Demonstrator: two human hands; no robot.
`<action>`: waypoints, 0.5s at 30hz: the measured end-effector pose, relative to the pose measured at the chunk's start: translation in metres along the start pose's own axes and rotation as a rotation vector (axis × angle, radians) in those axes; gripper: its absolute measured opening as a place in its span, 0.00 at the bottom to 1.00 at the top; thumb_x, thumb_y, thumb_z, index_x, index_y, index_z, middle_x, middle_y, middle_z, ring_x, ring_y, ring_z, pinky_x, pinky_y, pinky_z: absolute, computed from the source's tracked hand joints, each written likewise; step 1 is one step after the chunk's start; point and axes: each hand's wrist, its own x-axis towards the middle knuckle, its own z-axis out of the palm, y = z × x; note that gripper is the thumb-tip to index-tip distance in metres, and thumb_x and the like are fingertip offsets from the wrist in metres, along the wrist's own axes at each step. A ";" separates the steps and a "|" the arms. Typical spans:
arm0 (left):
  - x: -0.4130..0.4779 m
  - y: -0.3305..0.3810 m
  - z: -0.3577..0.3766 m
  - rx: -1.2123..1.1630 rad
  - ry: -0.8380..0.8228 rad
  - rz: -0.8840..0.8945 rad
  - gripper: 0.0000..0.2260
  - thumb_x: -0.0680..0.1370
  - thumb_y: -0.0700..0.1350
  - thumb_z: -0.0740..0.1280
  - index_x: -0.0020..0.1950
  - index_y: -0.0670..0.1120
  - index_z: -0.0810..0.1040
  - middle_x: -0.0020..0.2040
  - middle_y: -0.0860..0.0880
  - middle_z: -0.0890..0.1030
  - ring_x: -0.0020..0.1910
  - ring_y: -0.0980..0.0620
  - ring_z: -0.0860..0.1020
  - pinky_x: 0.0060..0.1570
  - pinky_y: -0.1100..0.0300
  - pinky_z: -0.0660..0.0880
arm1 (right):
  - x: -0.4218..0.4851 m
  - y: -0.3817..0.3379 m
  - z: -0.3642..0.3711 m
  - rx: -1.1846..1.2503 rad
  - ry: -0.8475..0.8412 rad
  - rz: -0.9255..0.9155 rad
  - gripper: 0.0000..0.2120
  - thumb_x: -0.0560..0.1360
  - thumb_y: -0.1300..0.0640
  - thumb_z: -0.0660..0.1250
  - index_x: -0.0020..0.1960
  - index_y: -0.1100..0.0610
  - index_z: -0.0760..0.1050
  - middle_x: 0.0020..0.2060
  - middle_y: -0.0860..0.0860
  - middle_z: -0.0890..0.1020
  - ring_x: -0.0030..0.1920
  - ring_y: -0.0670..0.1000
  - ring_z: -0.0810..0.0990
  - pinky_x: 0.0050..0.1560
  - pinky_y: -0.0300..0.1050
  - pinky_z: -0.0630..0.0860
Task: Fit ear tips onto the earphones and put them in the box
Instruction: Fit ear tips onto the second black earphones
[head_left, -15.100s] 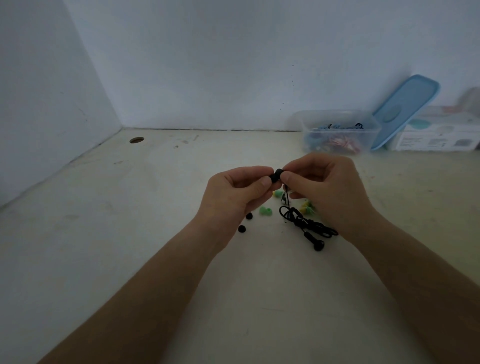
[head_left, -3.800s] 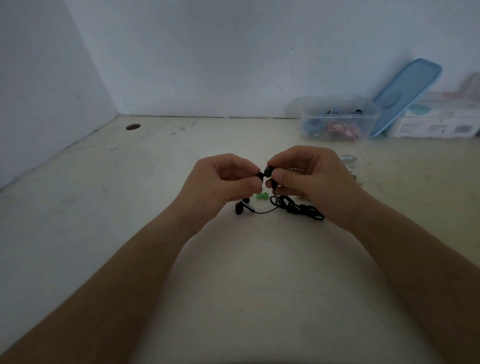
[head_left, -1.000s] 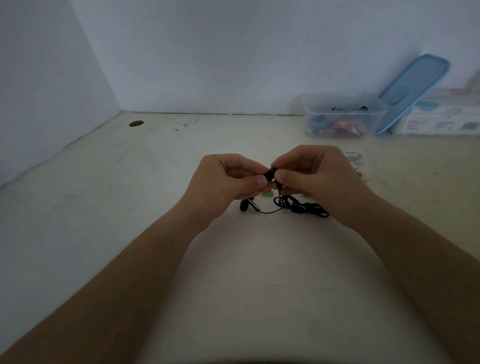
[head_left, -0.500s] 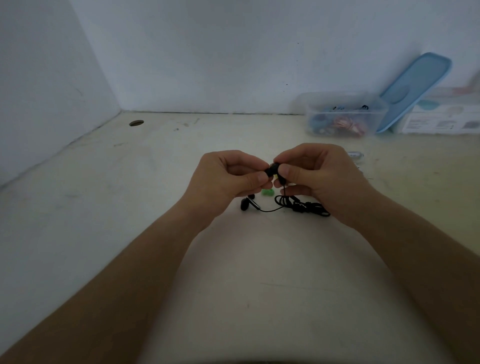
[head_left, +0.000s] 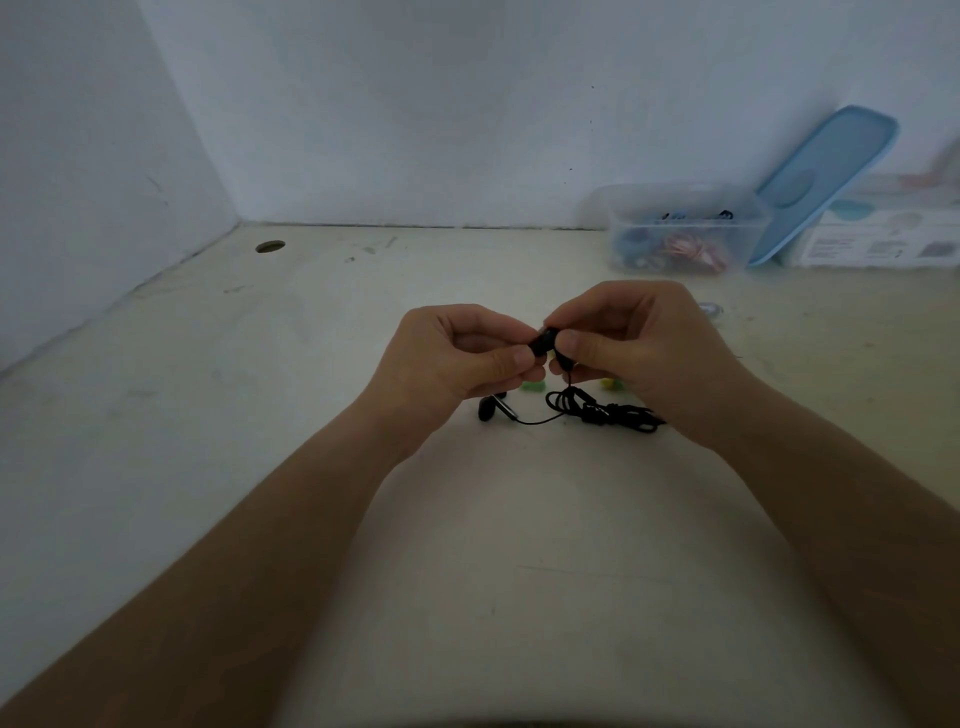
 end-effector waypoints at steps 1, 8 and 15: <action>0.000 0.000 0.000 0.006 0.006 0.003 0.06 0.72 0.34 0.72 0.46 0.42 0.83 0.42 0.42 0.86 0.43 0.46 0.86 0.42 0.61 0.81 | 0.000 0.000 0.000 0.002 0.002 -0.004 0.07 0.74 0.70 0.70 0.47 0.61 0.82 0.40 0.58 0.86 0.39 0.54 0.85 0.42 0.43 0.81; 0.001 -0.001 0.001 0.001 0.027 0.014 0.06 0.73 0.33 0.73 0.44 0.44 0.84 0.42 0.41 0.86 0.42 0.46 0.86 0.43 0.59 0.81 | -0.001 0.001 0.006 0.088 0.039 0.015 0.08 0.74 0.72 0.70 0.46 0.61 0.81 0.39 0.56 0.86 0.39 0.54 0.86 0.42 0.43 0.82; 0.002 -0.001 0.000 -0.052 0.022 0.010 0.06 0.72 0.33 0.72 0.45 0.42 0.83 0.40 0.42 0.86 0.40 0.47 0.85 0.40 0.62 0.79 | 0.000 0.002 0.006 0.246 0.043 0.132 0.05 0.71 0.67 0.71 0.46 0.60 0.81 0.40 0.55 0.87 0.39 0.54 0.86 0.43 0.44 0.82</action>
